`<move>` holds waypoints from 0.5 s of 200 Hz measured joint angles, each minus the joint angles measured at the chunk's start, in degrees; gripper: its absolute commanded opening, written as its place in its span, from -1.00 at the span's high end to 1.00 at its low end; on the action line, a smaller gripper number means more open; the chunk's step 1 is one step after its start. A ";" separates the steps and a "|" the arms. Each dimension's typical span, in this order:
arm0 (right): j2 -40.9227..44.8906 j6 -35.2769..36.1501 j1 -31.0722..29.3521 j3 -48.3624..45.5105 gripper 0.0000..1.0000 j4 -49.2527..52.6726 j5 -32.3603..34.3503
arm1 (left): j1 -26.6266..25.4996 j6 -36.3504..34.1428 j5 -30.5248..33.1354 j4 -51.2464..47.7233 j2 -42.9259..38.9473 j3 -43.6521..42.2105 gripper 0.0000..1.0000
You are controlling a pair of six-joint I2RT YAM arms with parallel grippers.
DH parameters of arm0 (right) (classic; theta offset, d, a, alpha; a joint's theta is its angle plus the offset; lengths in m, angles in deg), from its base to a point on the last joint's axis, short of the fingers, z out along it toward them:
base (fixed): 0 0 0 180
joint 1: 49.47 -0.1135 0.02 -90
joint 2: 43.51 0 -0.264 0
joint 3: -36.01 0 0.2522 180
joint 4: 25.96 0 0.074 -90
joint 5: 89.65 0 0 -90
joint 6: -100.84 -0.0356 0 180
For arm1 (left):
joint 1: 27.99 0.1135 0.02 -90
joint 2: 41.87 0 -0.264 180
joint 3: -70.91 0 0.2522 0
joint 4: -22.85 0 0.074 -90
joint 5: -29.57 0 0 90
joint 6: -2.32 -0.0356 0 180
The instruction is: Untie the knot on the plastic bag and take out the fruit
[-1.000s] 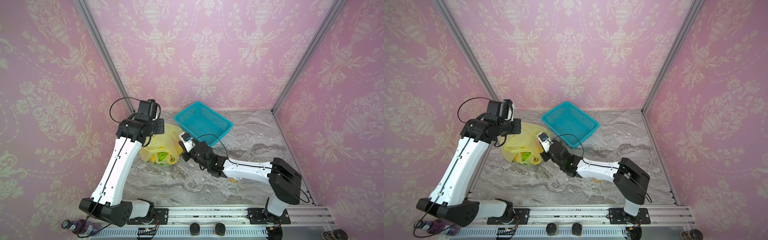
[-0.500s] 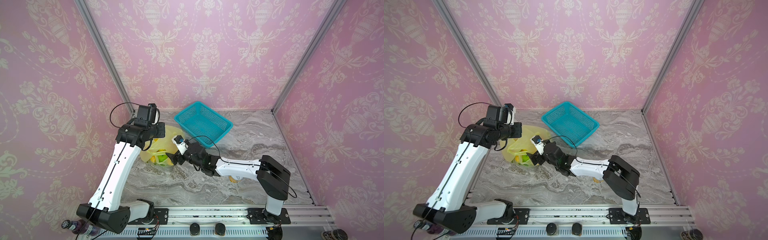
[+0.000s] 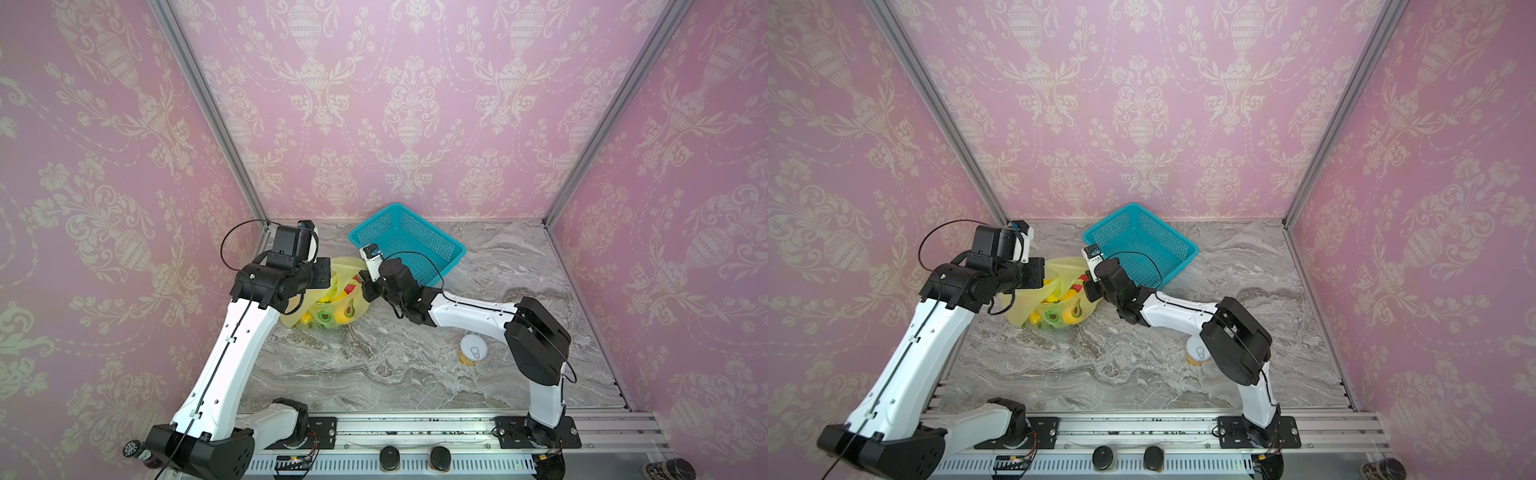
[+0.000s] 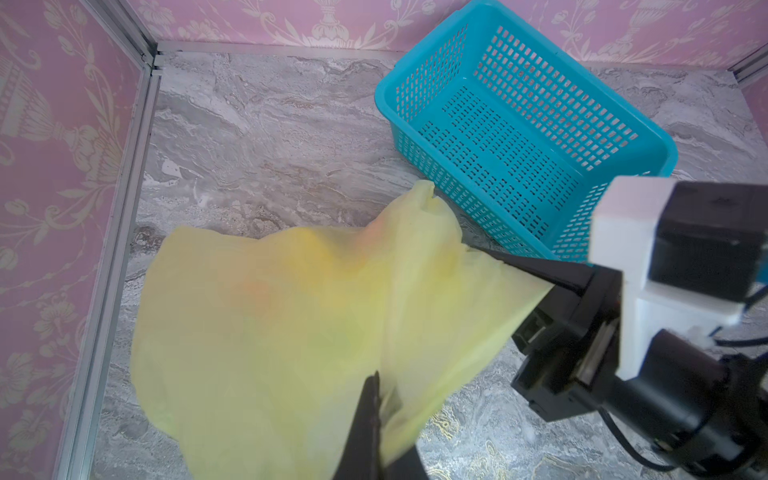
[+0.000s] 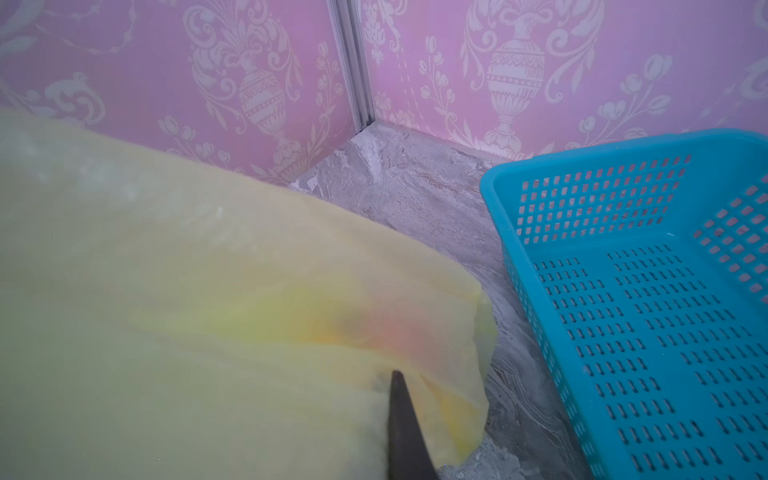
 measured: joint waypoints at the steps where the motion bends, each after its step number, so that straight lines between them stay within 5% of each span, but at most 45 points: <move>1: 0.17 -0.02 0.15 -0.07 1.00 -0.02 -0.17 | 0.00 0.00 -0.04 0.02 -0.02 -0.07 1.00; 41: 1.70 -0.98 5.07 -0.22 0.99 -1.97 -9.62 | -0.17 -0.57 -1.29 1.64 -2.36 -3.04 1.00; 75: 0.59 -2.25 8.87 2.38 -0.12 1.14 -16.22 | 0.00 -0.59 -1.86 2.82 -3.91 -4.76 1.00; 100: 1.90 -1.81 11.26 -0.46 -0.50 2.05 -15.96 | 0.00 -0.61 -2.36 3.54 -5.51 -6.49 1.00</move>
